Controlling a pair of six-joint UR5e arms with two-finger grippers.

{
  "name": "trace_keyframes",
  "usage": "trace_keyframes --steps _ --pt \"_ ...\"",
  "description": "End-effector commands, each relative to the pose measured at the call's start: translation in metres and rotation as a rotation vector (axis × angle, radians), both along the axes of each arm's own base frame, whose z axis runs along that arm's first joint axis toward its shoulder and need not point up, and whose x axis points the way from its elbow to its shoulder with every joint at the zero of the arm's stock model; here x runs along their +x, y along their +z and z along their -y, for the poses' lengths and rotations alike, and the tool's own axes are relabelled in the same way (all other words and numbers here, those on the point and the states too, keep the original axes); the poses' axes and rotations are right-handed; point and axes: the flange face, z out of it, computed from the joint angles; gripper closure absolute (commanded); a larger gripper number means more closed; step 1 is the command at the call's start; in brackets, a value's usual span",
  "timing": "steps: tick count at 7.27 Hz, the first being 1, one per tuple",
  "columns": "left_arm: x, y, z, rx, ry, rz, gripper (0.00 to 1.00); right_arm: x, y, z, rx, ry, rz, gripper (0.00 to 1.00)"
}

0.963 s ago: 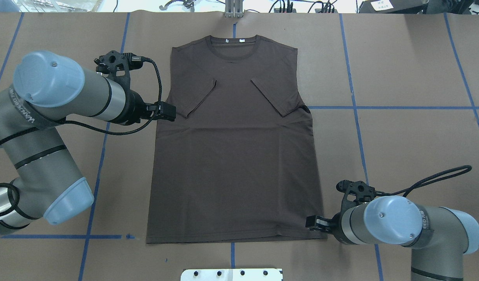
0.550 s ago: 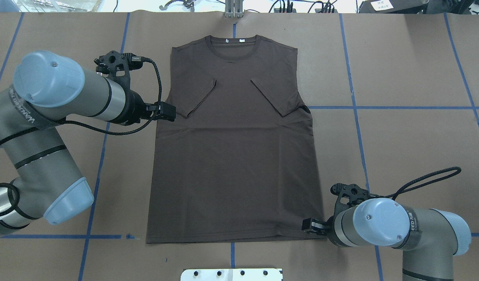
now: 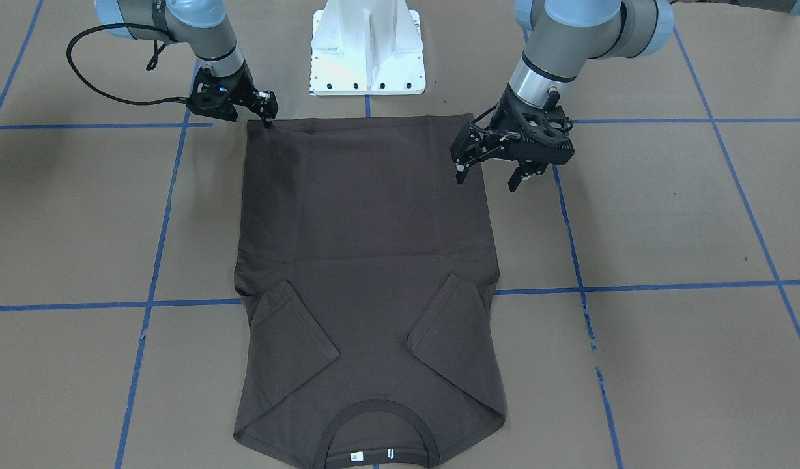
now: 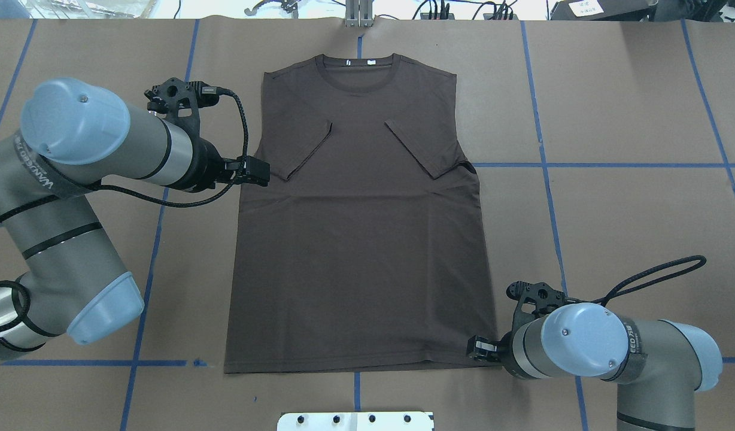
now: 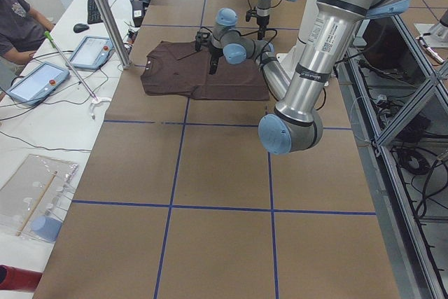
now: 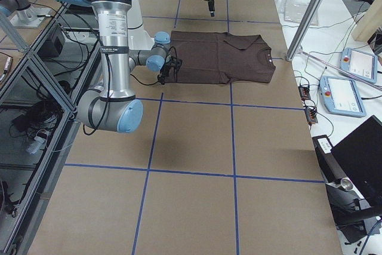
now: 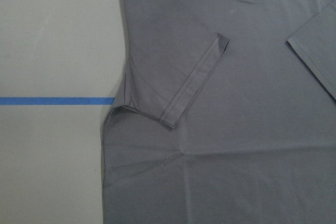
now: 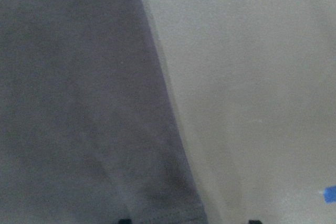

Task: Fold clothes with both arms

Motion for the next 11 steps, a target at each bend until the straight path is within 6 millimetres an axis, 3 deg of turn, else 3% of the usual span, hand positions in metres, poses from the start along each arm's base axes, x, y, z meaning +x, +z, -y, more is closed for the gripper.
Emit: trace_keyframes --steps 1,4,5,6,10,11 --pt "0.0 -0.001 0.0 0.001 0.0 -0.001 0.0 0.0 -0.001 0.0 0.001 0.0 0.004 1.0" --pt "0.0 -0.001 0.0 0.002 0.0 -0.002 0.0 0.001 -0.001 0.0 0.0 -0.003 0.004 1.0" --pt "0.0 -0.001 0.0 0.001 0.0 -0.001 0.0 0.002 -0.001 0.0 0.0 -0.001 0.004 0.91" --pt "0.0 -0.001 0.0 0.001 0.0 -0.001 0.0 0.003 -0.003 0.001 0.004 0.0 0.009 1.0" --pt "0.0 -0.003 -0.005 0.001 0.006 -0.009 0.0 0.017 -0.03 0.007 0.027 0.039 0.061 1.0" --pt "0.017 0.003 -0.021 -0.027 0.036 -0.009 0.0 0.015 -0.038 0.012 0.031 0.045 0.076 1.0"
